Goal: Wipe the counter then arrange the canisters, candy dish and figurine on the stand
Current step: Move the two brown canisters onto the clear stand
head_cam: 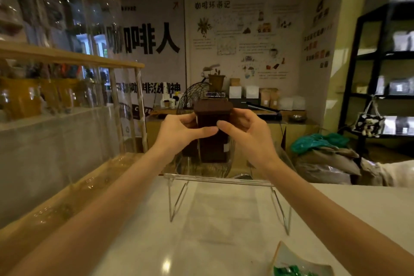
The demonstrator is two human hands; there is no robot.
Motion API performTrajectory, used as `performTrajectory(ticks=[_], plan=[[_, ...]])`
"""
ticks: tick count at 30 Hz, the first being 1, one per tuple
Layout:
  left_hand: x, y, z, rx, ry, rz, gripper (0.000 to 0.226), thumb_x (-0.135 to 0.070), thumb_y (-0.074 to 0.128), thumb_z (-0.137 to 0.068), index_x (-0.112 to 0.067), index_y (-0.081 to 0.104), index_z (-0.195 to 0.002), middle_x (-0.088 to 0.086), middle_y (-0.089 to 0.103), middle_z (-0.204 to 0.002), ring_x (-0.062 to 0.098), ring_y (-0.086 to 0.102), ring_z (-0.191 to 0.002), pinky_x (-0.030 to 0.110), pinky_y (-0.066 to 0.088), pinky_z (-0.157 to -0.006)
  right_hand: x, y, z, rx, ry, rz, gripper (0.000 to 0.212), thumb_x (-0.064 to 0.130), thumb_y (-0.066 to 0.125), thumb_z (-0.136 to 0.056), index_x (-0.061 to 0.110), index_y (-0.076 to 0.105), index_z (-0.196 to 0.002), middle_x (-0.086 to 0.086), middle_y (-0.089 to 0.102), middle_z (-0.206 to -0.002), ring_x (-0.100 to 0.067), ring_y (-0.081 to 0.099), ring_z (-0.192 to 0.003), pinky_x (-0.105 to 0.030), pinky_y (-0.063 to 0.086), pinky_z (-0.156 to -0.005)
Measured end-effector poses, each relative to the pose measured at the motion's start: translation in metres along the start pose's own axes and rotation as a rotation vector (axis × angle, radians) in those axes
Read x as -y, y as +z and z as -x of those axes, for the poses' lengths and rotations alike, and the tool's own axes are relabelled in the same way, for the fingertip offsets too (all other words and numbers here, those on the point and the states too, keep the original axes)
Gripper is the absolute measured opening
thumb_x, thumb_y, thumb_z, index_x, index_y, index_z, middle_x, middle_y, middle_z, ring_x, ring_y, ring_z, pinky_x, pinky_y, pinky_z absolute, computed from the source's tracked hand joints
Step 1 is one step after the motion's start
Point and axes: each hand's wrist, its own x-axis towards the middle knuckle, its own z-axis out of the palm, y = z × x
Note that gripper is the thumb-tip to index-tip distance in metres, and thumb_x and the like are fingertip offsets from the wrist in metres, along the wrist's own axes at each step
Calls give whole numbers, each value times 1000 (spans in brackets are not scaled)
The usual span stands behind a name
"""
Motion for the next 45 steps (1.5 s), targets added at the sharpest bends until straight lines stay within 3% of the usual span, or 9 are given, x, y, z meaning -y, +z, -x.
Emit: performTrajectory(ticks=[5,9,15,19,23,27,33,38,45], plan=[[19,22,-33,-33,25,-95,67,-45,82,-47,-15,69,-106,4,74,-101,15,68,-94,42,55,-88,-31,-5,-23,-41,68,53,44,23,70,-77,15,53,-116,1,65,-110,-8,62,-100,-16,52,-74],[39,38,-46,-73,6,-95,56,-34,82,-59,-11,68,-108,3,72,-102,15,66,-96,42,54,-89,-51,-4,-32,-42,119,72,31,21,69,-78,18,51,-104,6,63,-97,-4,61,-87,-14,51,-67],[57,47,-53,-41,-5,-30,60,-26,79,-64,-10,60,-119,8,69,-113,16,64,-103,40,52,-95,-70,-3,-35,-48,159,104,31,20,69,-79,15,51,-104,7,61,-94,-2,59,-83,-12,50,-63],[62,50,-53,-26,-11,17,54,-21,75,-70,-9,58,-120,9,68,-114,16,63,-103,37,52,-94,-77,0,-36,-23,175,111,37,20,64,-82,13,50,-116,6,60,-105,-7,57,-98,-15,47,-74],[61,51,-52,-44,-2,-48,53,-23,72,-74,-7,56,-123,-1,64,-105,8,58,-96,25,49,-86,-78,3,-35,31,187,163,45,15,60,-85,16,46,-129,1,59,-122,-11,54,-111,-30,47,-95],[52,54,-54,-116,44,-224,47,-28,73,-73,-6,64,-113,8,71,-105,13,62,-93,24,48,-76,-80,2,-30,19,205,233,40,13,57,-88,13,47,-127,-4,61,-122,-15,57,-110,-26,47,-86],[49,59,-60,-163,60,-388,42,-35,74,-70,-5,70,-100,13,74,-96,18,65,-81,23,45,-61,-83,1,-27,34,216,315,39,12,54,-90,10,45,-127,-9,61,-123,-8,54,-91,-14,44,-71],[51,59,-67,-171,44,-402,43,-35,75,-69,-2,70,-95,14,74,-94,22,67,-85,33,54,-69,-84,1,-27,56,248,335,36,11,54,-89,8,47,-124,-11,59,-124,-20,58,-109,-23,46,-81],[53,62,-72,-198,54,-429,39,-31,73,-73,-2,69,-98,16,73,-94,25,67,-88,32,52,-71,-85,5,-27,137,264,399,40,12,52,-90,11,44,-129,-10,60,-123,-21,57,-111,-27,46,-87]])
